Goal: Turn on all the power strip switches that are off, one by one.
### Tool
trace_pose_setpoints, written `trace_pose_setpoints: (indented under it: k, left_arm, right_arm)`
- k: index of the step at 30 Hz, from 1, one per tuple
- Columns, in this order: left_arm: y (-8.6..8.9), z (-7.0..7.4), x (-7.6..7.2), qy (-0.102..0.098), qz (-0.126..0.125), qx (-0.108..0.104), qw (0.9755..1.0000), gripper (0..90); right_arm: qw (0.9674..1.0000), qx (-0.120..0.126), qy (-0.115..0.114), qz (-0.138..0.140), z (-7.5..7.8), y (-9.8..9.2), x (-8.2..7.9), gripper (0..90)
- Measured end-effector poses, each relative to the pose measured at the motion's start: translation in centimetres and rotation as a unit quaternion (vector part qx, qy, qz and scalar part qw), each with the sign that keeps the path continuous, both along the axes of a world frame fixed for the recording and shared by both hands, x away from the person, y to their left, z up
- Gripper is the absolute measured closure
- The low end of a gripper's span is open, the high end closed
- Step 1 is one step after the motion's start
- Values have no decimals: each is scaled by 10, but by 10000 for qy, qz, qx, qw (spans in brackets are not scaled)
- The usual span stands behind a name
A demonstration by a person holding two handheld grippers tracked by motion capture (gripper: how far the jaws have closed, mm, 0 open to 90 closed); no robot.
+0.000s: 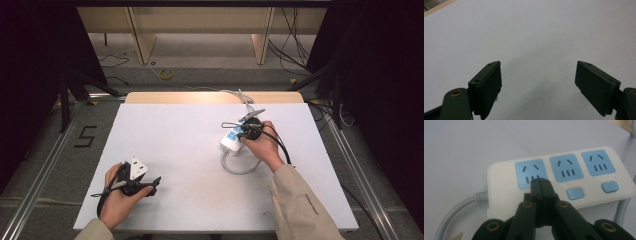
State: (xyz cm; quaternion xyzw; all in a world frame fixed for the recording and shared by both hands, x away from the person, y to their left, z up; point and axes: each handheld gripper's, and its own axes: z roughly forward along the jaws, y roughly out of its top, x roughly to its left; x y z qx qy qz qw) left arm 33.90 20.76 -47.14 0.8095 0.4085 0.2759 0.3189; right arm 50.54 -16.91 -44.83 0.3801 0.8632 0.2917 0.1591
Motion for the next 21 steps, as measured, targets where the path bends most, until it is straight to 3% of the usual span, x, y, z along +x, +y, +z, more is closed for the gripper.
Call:
trace_pose_setpoints:
  k: [21]
  left_arm:
    - [0,0,0,7,6,25,10000,215]
  right_arm:
    - [9999,-22,50,-126,-2,3,0,900]
